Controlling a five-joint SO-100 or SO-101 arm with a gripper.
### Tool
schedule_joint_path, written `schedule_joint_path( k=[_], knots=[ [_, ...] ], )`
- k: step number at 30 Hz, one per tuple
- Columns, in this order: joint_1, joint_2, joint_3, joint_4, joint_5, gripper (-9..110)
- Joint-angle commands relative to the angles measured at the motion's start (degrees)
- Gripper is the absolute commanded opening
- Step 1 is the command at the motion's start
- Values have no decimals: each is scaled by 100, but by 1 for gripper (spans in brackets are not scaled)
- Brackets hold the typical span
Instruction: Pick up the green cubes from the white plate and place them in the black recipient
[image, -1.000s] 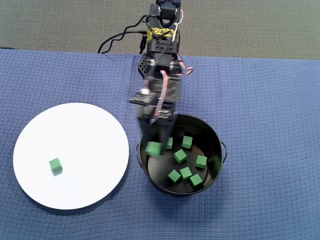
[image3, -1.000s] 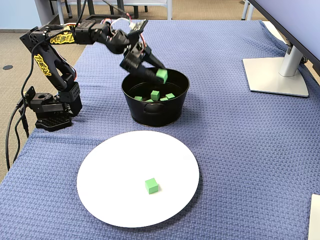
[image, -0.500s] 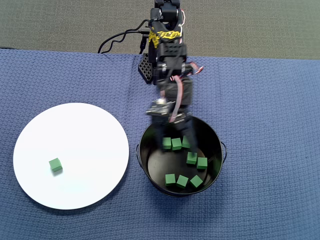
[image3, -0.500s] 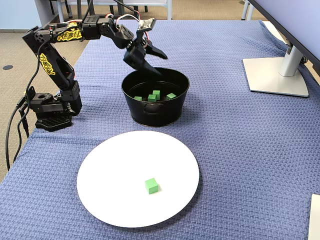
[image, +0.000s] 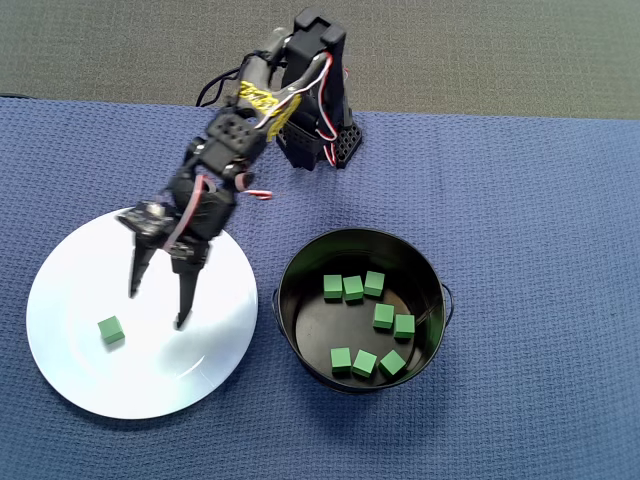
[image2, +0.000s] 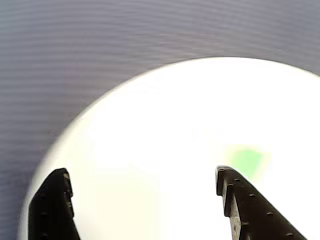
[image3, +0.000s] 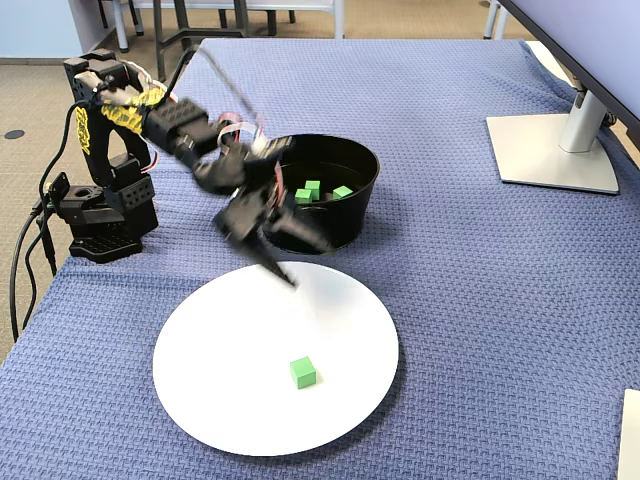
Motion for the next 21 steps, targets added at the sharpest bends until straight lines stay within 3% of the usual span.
schedule_joint_path(
  k=[1,6,21],
  knots=[
    [615,-211,-272,-396,-360,35],
    [1037,-677,-396,-782,-448,42],
    [773,-1811,-571,-1811,123,38]
  ],
)
